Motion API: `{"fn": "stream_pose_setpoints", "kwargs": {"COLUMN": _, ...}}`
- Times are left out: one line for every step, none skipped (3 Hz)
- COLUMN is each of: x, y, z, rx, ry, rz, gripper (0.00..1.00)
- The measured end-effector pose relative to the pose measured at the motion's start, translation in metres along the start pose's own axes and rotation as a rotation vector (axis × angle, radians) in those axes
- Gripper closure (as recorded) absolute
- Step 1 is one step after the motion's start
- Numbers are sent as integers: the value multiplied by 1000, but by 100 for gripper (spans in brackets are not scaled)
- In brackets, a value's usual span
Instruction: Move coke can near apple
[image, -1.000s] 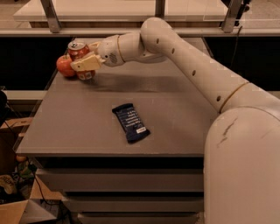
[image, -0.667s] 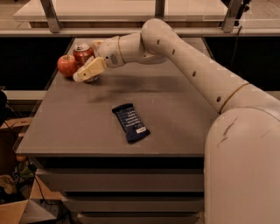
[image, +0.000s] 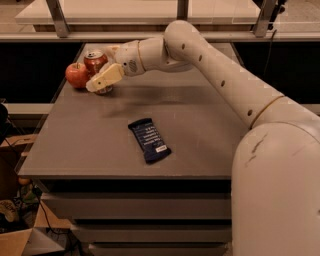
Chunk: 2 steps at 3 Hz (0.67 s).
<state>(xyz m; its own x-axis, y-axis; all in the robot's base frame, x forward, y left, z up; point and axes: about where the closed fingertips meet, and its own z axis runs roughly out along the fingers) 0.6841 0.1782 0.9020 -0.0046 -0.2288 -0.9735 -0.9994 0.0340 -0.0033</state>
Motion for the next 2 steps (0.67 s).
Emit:
{"fn": "stream_pose_setpoints", "kwargs": {"x": -5, "y": -1, "z": -8, "rx": -15, "ry": 1, "rz": 17, "gripper": 0}}
{"fn": "stream_pose_setpoints", "kwargs": {"x": -10, "y": 0, "z": -16, "rx": -20, "ry": -2, "rz": 31, "gripper": 0}}
